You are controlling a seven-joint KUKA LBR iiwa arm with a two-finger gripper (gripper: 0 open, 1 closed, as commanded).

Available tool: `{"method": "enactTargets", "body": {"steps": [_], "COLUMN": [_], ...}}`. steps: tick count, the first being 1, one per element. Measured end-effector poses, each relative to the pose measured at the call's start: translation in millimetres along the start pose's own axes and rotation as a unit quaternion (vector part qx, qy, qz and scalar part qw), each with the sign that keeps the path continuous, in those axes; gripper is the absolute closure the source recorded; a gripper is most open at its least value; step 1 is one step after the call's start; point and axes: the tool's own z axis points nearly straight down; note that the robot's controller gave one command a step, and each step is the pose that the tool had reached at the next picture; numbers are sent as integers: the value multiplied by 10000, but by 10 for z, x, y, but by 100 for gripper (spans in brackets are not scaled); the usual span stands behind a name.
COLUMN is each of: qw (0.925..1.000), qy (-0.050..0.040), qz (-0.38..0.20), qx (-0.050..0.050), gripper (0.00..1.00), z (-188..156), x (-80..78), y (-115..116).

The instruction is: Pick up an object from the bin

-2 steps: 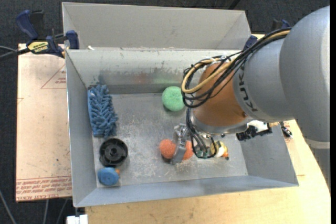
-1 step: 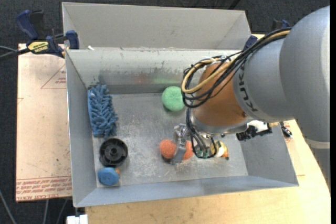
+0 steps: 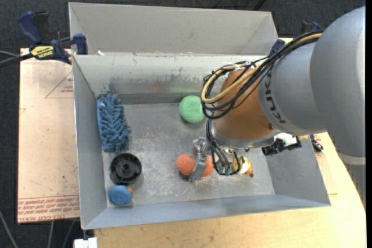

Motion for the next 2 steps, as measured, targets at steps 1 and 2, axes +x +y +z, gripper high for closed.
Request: {"method": "enactTargets", "body": {"steps": [1,2], "qw": [10000,10000], "qy": [24,23], "qz": [-4,-3], "qx": [7,11], "gripper": [100,100], "z": [-114,-280], "x": [13,13], "y": [-3,-8]}}
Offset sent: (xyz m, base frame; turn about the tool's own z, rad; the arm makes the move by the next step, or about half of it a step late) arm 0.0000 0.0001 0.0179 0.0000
